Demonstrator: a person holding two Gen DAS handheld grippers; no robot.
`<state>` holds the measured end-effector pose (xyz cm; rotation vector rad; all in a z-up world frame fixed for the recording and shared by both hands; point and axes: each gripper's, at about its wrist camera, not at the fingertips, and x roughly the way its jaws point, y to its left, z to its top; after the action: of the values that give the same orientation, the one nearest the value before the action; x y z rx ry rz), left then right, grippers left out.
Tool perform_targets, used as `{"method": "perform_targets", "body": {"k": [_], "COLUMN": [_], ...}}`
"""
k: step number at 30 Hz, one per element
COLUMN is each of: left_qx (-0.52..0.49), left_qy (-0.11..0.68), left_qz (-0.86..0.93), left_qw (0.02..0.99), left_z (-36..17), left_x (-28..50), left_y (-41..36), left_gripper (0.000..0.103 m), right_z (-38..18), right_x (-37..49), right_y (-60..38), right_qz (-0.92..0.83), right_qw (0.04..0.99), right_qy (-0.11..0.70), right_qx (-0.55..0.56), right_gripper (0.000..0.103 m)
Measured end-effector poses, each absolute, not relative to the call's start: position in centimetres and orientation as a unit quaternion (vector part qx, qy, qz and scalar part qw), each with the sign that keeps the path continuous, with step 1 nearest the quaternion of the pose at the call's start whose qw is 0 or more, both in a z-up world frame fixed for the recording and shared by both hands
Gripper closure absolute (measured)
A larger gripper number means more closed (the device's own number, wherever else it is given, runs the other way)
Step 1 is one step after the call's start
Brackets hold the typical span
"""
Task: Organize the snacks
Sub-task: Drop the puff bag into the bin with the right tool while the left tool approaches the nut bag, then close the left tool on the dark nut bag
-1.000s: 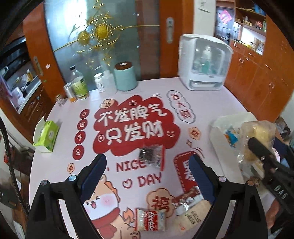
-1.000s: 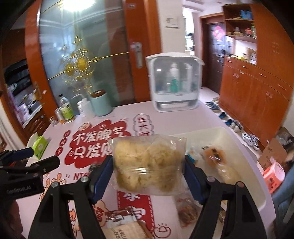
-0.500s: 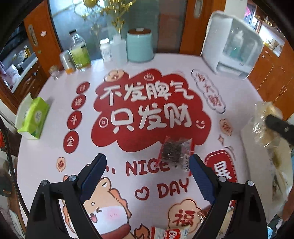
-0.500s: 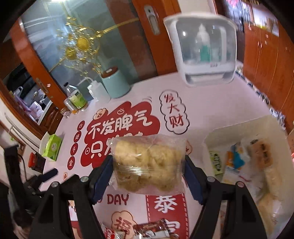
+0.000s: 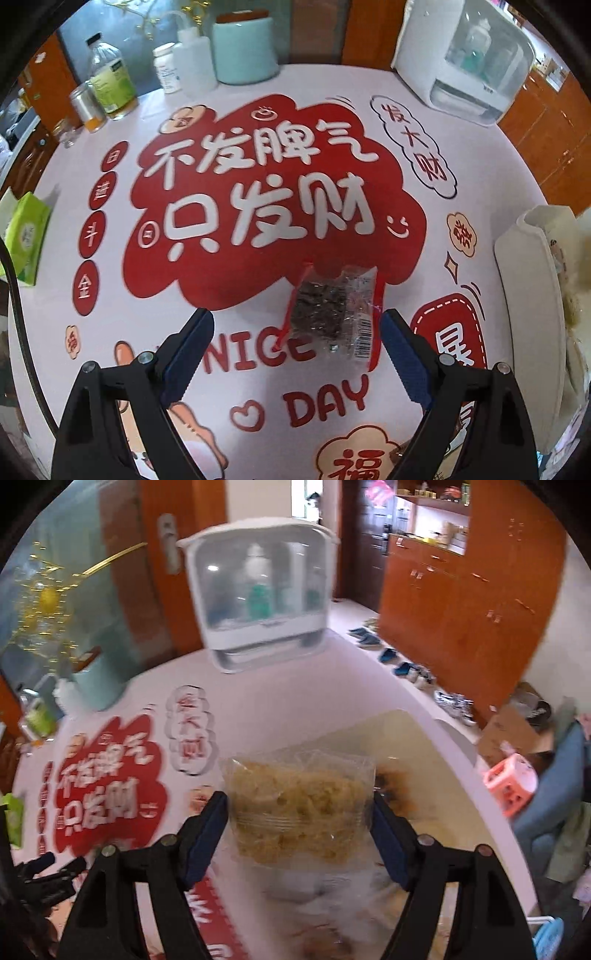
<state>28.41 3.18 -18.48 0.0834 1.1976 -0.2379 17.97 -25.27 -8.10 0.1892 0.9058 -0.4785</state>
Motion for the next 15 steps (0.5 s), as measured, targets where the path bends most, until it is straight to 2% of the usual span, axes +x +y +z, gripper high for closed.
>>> {"method": "perform_targets", "body": {"k": [1, 2, 3, 8, 15], "left_qx": [0.042, 0.046, 0.050, 0.057, 0.063], "left_qy": [0.563, 0.565, 0.566, 0.573, 0.586], "left_qz": [-0.113, -0.113, -0.115, -0.115, -0.113], "left_qw": [0.817, 0.816, 0.815, 0.810, 0.800], "left_z": [-18.7, -18.9, -19.1, -20.2, -22.0], "left_x": [28.5, 28.5, 28.6, 29.0, 29.6], "left_y": [2.9, 2.5, 2.2, 1.4, 0.5], "left_gripper": [0.013, 0.013, 0.013, 0.013, 0.013], "right_z": [-8.1, -8.0, -7.9, -7.3, -7.4], "right_x": [17.7, 17.3, 16.9, 15.8, 14.3], "right_y": [-25.7, -26.1, -26.2, -25.9, -20.1], "right_qz": [-0.232, -0.233, -0.235, -0.228, -0.138], "right_qw": [0.869, 0.871, 0.875, 0.883, 0.903], "right_qy": [0.427, 0.421, 0.412, 0.398, 0.400], "right_qx": [0.094, 0.097, 0.101, 0.098, 0.074], "right_gripper": [0.015, 0.004, 0.000, 0.000, 0.000]}}
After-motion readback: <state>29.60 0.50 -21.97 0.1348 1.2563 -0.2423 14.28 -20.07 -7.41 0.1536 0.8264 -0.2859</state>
